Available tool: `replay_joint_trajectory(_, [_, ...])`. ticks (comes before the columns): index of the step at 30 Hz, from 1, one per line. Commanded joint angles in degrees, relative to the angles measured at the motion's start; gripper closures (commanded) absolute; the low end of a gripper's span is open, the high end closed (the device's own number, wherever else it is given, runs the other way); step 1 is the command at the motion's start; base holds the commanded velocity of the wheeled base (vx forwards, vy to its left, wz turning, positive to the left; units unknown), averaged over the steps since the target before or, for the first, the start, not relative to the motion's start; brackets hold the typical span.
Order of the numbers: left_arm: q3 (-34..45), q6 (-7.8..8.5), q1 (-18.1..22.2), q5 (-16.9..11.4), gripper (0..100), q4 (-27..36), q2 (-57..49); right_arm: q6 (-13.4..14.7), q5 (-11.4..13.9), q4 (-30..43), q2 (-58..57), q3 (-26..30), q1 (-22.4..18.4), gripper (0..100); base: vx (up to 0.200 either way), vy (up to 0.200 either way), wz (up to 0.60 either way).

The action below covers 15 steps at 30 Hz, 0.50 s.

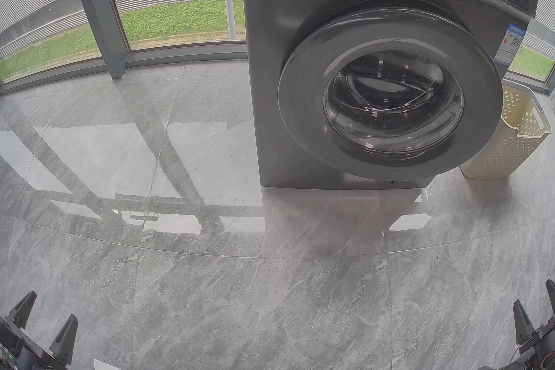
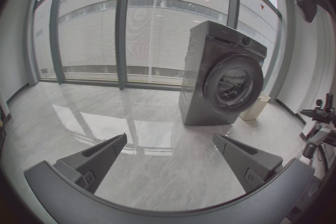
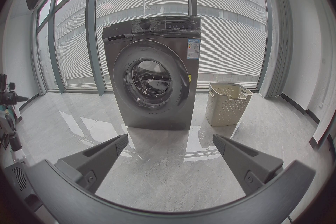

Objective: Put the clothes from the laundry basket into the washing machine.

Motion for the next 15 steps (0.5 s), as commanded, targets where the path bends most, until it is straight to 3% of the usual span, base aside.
replay_joint_trajectory(1, [1.8, 0.47, 7.2, 1.4, 0, 3.1, -5.4, 0.0, 0.0, 0.0, -0.9, 1.0, 0.0, 0, 0.0, 0.0, 0.0])
replay_joint_trajectory(2, [1.8, 0.47, 7.2, 1.4, 0, 3.1, -5.4, 0.0, 0.0, 0.0, -0.9, 1.0, 0.0, 0, 0.0, 0.0, 0.0])
replay_joint_trajectory(3, [1.8, 1.52, 11.6, -0.3, 0, 3.5, -9.1, 0.0, 0.0, 0.0, -0.9, 1.0, 0.0, 0, 0.0, 0.0, 0.0])
replay_joint_trajectory(15, [1.7, 2.84, 10.0, -2.0, 0, 5.1, -10.2, 0.0, 0.0, 0.0, -0.9, 1.0, 0.0, 0, 0.0, 0.0, 0.0])
